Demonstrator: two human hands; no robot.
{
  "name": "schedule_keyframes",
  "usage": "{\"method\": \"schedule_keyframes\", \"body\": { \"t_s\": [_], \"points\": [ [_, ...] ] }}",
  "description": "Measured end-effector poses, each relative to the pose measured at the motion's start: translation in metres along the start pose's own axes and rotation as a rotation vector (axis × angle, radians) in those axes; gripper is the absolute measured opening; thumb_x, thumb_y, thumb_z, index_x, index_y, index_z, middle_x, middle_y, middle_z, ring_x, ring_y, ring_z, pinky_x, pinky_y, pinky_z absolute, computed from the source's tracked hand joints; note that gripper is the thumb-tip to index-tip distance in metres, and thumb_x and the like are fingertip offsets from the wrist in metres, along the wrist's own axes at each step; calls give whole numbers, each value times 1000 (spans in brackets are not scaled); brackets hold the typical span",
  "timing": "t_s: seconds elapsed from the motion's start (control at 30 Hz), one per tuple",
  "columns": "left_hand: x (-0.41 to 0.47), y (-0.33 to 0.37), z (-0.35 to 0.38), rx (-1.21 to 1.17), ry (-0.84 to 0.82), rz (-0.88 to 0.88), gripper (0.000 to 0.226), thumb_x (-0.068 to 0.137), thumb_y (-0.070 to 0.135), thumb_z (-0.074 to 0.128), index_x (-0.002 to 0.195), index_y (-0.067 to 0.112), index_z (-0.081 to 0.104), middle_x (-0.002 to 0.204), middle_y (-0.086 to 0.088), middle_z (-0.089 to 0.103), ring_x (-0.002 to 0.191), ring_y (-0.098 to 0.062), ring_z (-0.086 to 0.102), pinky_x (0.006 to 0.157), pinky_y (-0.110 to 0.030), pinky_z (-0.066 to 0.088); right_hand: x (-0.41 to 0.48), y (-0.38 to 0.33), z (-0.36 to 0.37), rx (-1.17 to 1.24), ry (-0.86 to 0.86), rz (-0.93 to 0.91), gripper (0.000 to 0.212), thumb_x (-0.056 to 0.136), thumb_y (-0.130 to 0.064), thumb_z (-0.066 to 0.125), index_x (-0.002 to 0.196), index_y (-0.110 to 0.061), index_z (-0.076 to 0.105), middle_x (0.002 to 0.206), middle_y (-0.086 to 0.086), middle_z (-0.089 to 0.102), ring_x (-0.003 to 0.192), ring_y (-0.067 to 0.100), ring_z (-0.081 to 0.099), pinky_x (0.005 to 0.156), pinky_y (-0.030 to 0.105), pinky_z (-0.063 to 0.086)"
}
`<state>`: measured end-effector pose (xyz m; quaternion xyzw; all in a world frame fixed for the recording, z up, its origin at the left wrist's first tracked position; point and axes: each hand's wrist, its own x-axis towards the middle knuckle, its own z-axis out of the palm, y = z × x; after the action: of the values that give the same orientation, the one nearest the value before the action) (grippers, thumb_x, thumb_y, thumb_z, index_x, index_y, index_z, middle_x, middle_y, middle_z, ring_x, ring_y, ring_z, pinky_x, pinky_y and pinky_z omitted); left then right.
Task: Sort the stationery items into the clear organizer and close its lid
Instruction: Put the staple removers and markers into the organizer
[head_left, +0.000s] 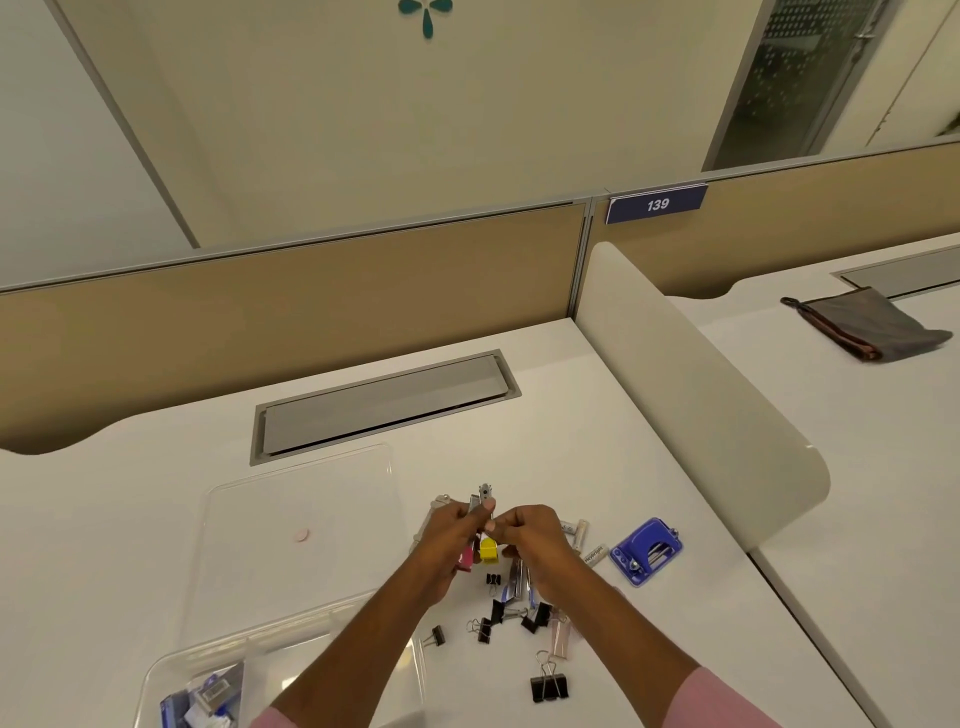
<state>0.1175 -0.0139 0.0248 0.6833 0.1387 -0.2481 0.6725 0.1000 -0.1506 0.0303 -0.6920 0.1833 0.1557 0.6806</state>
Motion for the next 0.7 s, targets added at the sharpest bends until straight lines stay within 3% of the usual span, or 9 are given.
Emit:
{"method": "schedule_keyframes", "body": {
  "t_s": [0.1, 0.2, 0.4, 0.53, 0.7],
  "points": [
    [-3, 1, 2, -21, -27, -19, 33, 87, 38, 65, 92, 7, 57, 75, -4, 59, 68, -13, 59, 60, -29, 49, -4, 0, -4, -6, -7, -32, 25, 73, -8, 81, 55, -18, 68, 65, 3, 72, 62, 12, 67, 59, 24, 51],
    [-8, 3, 7, -46, -43, -53, 25, 92, 34, 57, 86, 9, 56, 67, -3, 56, 59, -13, 56, 51, -27, 45, -8, 0, -7, 20, -27, -58, 21, 72, -6, 82, 57, -13, 70, 62, 7, 72, 59, 16, 69, 57, 23, 55],
    [-17, 3, 14, -78, -48, -123, 25, 96, 24, 42, 101, 9, 61, 81, -13, 55, 66, -21, 53, 56, -31, 42, -15, 0, -10, 0, 56, -72, 18, 72, -10, 83, 61, -6, 69, 57, 6, 71, 53, 17, 69, 51, 24, 56],
    [-23, -1, 18, -95, -64, -95, 20, 96, 19, 47, 91, 5, 60, 72, -11, 54, 54, -18, 49, 55, -32, 41, -19, 4, -19, 28, 161, -34, 21, 72, -14, 84, 72, 2, 69, 63, 12, 72, 52, 16, 67, 49, 22, 54],
    [-26, -9, 19, -129, -3, -88, 20, 99, 21, 47, 93, 3, 51, 65, -9, 52, 51, -19, 52, 64, -41, 48, -22, 13, -45, 150, 327, 62, 20, 76, -15, 81, 74, 0, 69, 67, 16, 72, 56, 20, 64, 57, 32, 58]
  ]
}}
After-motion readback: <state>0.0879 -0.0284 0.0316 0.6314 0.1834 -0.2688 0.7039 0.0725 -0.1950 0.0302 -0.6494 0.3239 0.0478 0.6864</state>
